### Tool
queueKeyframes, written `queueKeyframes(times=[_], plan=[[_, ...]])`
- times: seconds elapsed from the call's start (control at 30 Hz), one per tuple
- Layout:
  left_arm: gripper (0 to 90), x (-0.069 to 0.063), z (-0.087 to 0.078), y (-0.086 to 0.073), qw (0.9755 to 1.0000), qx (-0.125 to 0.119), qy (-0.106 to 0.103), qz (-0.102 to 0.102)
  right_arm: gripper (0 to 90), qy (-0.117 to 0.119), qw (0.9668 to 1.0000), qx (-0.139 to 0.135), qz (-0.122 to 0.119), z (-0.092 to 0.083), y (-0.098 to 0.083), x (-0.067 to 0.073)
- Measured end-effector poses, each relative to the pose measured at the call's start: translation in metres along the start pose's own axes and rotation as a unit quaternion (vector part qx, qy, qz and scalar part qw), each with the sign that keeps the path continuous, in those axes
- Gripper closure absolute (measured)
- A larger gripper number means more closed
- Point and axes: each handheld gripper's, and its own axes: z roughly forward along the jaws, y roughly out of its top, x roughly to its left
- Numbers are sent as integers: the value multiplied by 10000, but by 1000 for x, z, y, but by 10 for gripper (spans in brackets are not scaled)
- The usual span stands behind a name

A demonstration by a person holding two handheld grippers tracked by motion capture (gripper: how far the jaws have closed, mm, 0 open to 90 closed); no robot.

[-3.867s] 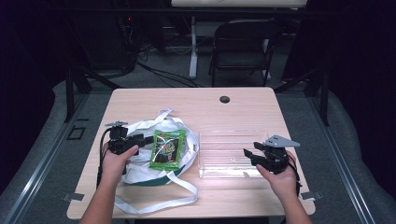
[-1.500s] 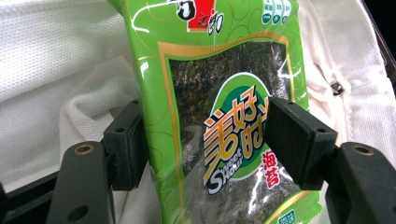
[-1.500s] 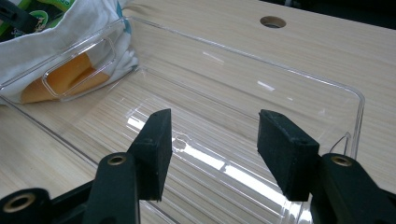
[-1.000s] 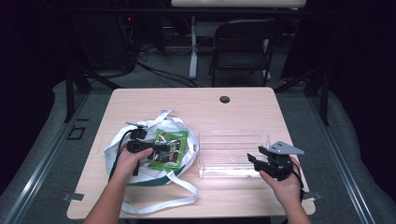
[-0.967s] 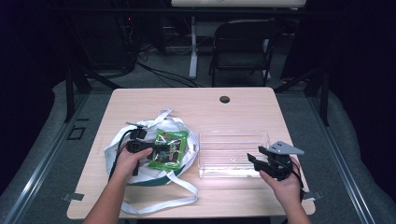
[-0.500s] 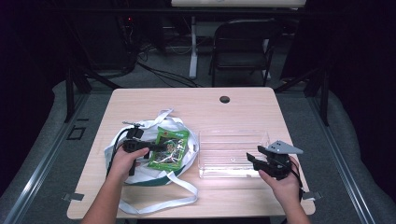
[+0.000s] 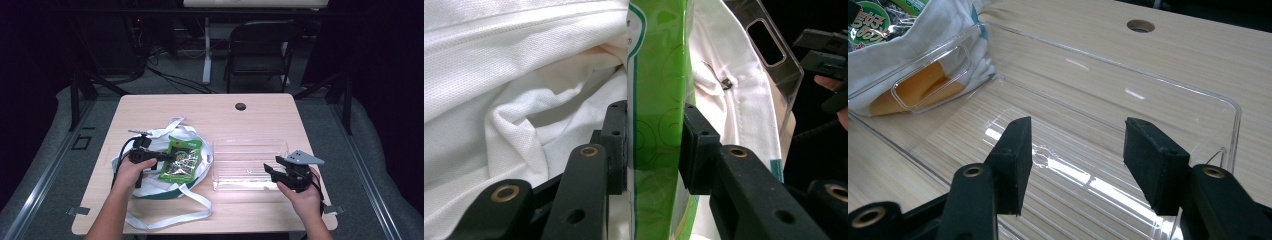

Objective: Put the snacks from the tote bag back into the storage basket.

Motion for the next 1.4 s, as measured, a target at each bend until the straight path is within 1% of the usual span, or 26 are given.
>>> queueKeyframes(times=[0.1,0.23,0.33,0.6,0.73,1.0,1.13,1.4], plan=[[707,0,-1,0,9999,-44,-95,-26,454,27,10000,12,-15,1,0,0],[711,0,-3,-1,9999,-80,-106,-17,454,39,10000,39,-41,2,0,0],[714,0,-4,-1,9999,-74,-75,28,454,54,10000,45,-55,3,0,0],[715,0,-7,-1,9998,-155,-75,31,459,34,10000,11,-77,2,1,0],[715,-1,-9,0,9998,-192,-51,64,459,35,10000,17,-86,2,1,0],[716,-1,-13,0,9996,-279,-55,57,462,26,10000,10,-91,2,0,1],[716,-2,-15,0,9994,-334,-23,54,463,15,10000,-14,-94,2,0,1],[717,-9,-21,3,9989,-400,64,219,464,9,9999,-15,-102,2,0,1]])
